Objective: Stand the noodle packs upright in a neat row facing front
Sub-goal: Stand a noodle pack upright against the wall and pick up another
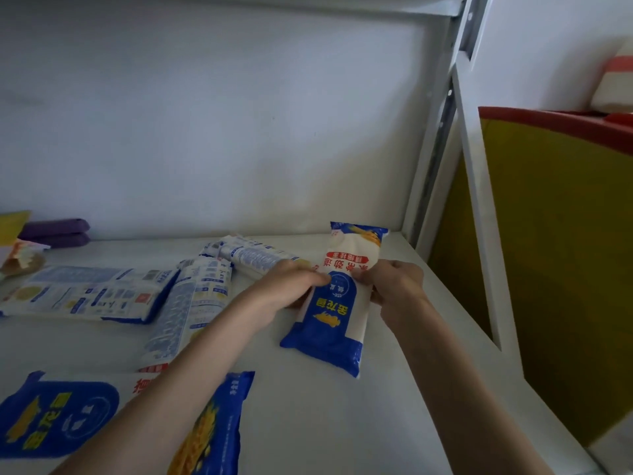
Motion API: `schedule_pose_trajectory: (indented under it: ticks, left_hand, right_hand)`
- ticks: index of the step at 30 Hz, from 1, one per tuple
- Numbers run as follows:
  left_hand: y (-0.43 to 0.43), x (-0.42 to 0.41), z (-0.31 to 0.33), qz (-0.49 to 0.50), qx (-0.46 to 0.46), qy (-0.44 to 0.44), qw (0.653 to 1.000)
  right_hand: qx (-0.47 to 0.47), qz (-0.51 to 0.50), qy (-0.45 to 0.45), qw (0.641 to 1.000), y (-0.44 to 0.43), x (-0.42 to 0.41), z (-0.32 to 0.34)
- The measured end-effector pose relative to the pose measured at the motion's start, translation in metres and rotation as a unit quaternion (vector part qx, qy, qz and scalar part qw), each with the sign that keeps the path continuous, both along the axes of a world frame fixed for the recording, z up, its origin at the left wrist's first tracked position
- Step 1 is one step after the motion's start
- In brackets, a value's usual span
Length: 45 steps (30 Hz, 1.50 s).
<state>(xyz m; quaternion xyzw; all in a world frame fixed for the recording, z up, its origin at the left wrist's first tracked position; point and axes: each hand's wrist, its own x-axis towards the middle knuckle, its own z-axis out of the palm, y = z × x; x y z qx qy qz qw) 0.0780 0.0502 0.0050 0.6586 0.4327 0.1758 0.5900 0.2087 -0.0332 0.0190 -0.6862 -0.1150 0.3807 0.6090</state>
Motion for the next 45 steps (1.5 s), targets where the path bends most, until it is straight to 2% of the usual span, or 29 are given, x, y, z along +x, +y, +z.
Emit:
schedule_pose_trajectory:
  ticks: [5, 9, 13, 16, 19, 23, 26, 29, 34, 36, 39, 41, 45]
  left_hand:
    - [0.021, 0.049, 0.02, 0.015, 0.029, 0.046, 0.998]
    - [0.039, 0.072, 0.02, 0.02, 0.051, 0.057, 0.997]
    - [0.05, 0.085, 0.015, -0.03, 0.05, 0.076, 0.995]
    - [0.057, 0.085, 0.011, -0.091, 0.003, 0.06, 0.994]
    - [0.066, 0.082, 0.013, -0.132, 0.013, 0.054, 0.99]
    - [0.069, 0.088, 0.014, -0.065, 0.046, -0.025, 0.996]
    - [0.07, 0.091, 0.01, -0.014, 0.068, -0.092, 0.993]
    - [0.072, 0.097, 0.006, 0.025, 0.086, -0.146, 0.985]
    - [0.076, 0.108, -0.005, 0.058, 0.109, -0.182, 0.975]
    - [0.078, 0.111, -0.007, 0.065, 0.111, -0.185, 0.974]
    - [0.08, 0.114, -0.01, 0.08, 0.111, -0.193, 0.971]
    - [0.082, 0.115, -0.007, 0.083, 0.12, -0.188, 0.971]
    - [0.092, 0.122, 0.001, 0.073, 0.156, -0.177, 0.969]
  right_hand:
    - [0.027, -0.03, -0.033, 0.999, 0.016, 0.021, -0.001]
    - [0.067, -0.068, -0.006, 0.995, 0.021, 0.039, -0.006]
    - [0.116, -0.078, 0.002, 0.99, 0.024, 0.053, -0.011]
    - [0.139, -0.082, -0.001, 0.987, 0.025, 0.059, -0.012]
    - [0.158, -0.074, -0.018, 0.984, 0.027, 0.062, -0.017]
    - [0.174, -0.041, -0.083, 0.98, 0.037, 0.069, -0.007]
    - [0.146, 0.021, -0.158, 0.976, 0.049, 0.081, 0.009]
    - [0.119, 0.068, -0.186, 0.973, 0.063, 0.099, 0.018]
    - [0.024, 0.125, -0.241, 0.962, 0.086, 0.118, 0.028]
    - [-0.078, 0.196, -0.273, 0.939, 0.089, 0.122, 0.033]
    - [-0.234, 0.306, -0.321, 0.865, 0.092, 0.119, 0.036]
    - [-0.252, 0.306, -0.339, 0.853, 0.095, 0.118, 0.032]
    - [-0.192, 0.258, -0.41, 0.853, 0.099, 0.123, 0.026]
